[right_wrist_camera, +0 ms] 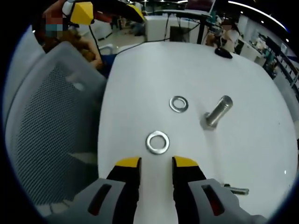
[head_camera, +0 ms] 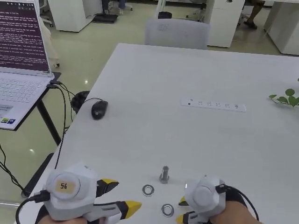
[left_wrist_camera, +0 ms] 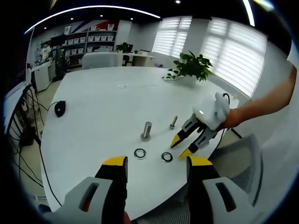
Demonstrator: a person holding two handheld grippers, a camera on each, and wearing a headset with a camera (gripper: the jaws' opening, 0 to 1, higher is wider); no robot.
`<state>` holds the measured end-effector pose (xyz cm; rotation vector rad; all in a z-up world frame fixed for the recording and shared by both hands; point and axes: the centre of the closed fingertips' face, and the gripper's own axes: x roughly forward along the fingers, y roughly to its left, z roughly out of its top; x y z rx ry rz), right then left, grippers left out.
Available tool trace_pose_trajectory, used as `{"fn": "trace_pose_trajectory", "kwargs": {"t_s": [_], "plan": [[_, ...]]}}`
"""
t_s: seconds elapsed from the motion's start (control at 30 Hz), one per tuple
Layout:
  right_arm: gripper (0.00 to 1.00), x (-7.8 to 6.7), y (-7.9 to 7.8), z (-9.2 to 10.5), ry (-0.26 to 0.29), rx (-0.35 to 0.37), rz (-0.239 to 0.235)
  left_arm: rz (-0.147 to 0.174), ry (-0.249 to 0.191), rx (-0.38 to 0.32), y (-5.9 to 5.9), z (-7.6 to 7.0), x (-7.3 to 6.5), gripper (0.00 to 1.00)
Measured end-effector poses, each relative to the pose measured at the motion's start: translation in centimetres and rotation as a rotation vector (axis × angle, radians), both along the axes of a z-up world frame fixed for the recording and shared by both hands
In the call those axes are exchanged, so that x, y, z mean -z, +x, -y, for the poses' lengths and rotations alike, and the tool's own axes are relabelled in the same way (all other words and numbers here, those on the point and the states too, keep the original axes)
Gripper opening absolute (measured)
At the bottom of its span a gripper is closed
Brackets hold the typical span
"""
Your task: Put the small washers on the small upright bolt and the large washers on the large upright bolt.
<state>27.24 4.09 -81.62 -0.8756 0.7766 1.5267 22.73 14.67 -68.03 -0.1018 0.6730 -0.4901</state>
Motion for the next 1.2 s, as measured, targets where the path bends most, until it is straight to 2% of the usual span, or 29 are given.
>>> {"fn": "trace_pose_trajectory", "kwargs": {"t_s": [0.17, 0.23, 0.27, 0.3, 0.43, 0.53, 0.7, 0.87, 1.07, 1.17, 1.2], "plan": [[0.30, 0.4, -0.3, -1.6, -0.016, -0.098, -0.001, -0.003, -0.001, 0.002, -0.2, 0.1, 0.2, 0.49], [0.31, 1.2, -0.7, -1.1, -0.079, -0.168, 0.010, -0.003, -0.001, 0.002, -0.3, 0.1, 0.2, 0.49], [0.31, 0.7, -1.0, -1.9, -0.026, -0.198, 0.006, -0.003, -0.001, 0.000, -0.4, 0.0, 0.1, 0.49], [0.31, 0.6, -0.7, -1.6, -0.056, -0.176, 0.010, -0.003, -0.001, -0.002, -0.4, 0.0, 0.1, 0.49], [0.31, 0.7, -0.7, -1.9, -0.047, -0.189, 0.009, -0.003, -0.003, -0.018, -0.5, -0.4, 0.1, 0.49], [0.30, 0.8, -0.7, -2.0, -0.043, -0.244, 0.019, -0.004, -0.001, -0.019, -0.5, -0.5, 0.2, 0.49], [0.26, 0.9, -0.5, -2.0, -0.058, -0.281, 0.026, -0.002, -0.002, -0.019, -0.4, -0.4, 0.0, 0.49], [0.24, 0.8, -0.4, -1.9, -0.071, -0.278, 0.020, 0.004, -0.004, -0.018, -0.2, -0.3, -0.1, 0.49], [0.23, 0.6, -0.2, -1.6, -0.051, -0.214, 0.016, 0.006, -0.004, -0.025, -0.2, -0.5, -0.2, 0.49], [0.23, 0.5, -0.2, -1.3, -0.041, -0.202, 0.021, 0.003, -0.004, -0.025, -0.2, -0.6, -0.1, 0.49], [0.22, 0.4, -0.1, -1.2, -0.047, -0.204, 0.035, 0.002, -0.003, -0.024, -0.3, -0.6, 0.0, 0.49]]}}
